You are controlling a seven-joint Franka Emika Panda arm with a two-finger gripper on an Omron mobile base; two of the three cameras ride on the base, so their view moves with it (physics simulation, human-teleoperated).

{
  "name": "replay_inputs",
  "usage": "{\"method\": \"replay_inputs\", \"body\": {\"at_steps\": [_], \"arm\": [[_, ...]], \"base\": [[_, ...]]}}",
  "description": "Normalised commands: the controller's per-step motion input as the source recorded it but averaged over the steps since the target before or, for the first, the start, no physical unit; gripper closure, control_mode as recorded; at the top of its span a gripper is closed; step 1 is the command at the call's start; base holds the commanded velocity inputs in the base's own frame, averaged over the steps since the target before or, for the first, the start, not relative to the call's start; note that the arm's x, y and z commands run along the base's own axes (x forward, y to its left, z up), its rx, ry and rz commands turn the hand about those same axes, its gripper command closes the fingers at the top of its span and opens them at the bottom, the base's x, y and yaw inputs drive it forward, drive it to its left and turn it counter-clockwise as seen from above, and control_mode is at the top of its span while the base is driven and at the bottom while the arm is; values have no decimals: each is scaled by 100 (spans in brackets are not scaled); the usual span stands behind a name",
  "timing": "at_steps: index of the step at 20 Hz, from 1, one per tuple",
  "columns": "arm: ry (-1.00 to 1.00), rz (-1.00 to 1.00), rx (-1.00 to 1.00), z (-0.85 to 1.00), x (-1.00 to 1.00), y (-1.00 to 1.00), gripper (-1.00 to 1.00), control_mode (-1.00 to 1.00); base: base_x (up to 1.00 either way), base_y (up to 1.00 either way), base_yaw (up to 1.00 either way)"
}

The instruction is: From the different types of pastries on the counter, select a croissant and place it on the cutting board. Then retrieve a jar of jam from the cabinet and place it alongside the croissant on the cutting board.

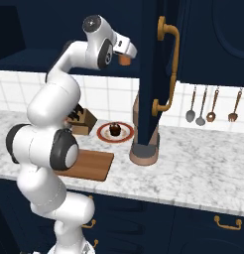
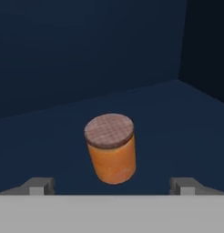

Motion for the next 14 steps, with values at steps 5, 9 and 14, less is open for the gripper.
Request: {"method": "replay_inputs", "body": {"at_steps": [5,9,14], "arm": [[10,0,8,0,17,-24,-100,-100],[0,0,3,1,21,-15,-100,-100],[-1,5,0,0,44,0,-100,-100]], "base": [[0,0,0],[0,0,0],[0,0,0]]}}
